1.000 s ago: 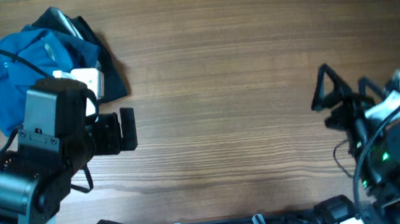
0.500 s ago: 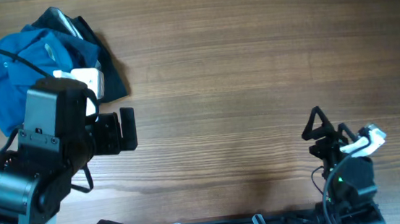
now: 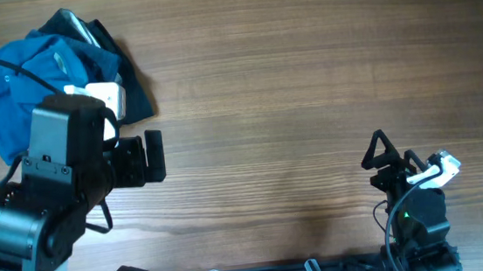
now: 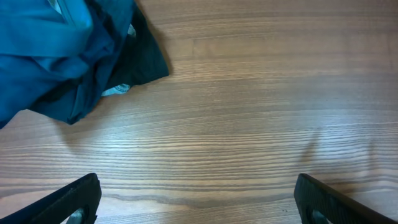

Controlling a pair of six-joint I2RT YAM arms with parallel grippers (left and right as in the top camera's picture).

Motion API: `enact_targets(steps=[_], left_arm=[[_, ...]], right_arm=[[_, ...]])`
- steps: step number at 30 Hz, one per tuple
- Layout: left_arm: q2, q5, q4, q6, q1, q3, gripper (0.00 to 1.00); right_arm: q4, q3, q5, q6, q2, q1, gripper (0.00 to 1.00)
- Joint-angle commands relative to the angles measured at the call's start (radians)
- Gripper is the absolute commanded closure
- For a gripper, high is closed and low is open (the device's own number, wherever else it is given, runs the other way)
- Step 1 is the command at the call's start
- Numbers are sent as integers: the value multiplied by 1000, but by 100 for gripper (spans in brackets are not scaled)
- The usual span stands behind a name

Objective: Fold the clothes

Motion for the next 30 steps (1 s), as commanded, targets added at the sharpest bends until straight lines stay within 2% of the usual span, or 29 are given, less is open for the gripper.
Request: enact_targets(steps=[1, 14, 18, 22, 30], left_arm=[[0, -15, 3, -16, -5, 8, 0], [-34, -15, 32, -9, 17, 3, 0], [-132, 46, 299, -13, 103, -105, 0], [-300, 87, 562, -13, 182, -336, 0], [-680, 128, 873, -13, 296, -802, 0]], right_arm=[[5, 2, 18, 14, -15, -6, 0], [5, 2, 18, 14, -15, -6, 0], [5, 2, 17, 14, -15, -6, 0], [5, 2, 18, 14, -16, -6, 0], [5, 2, 18, 14, -16, -6, 0]])
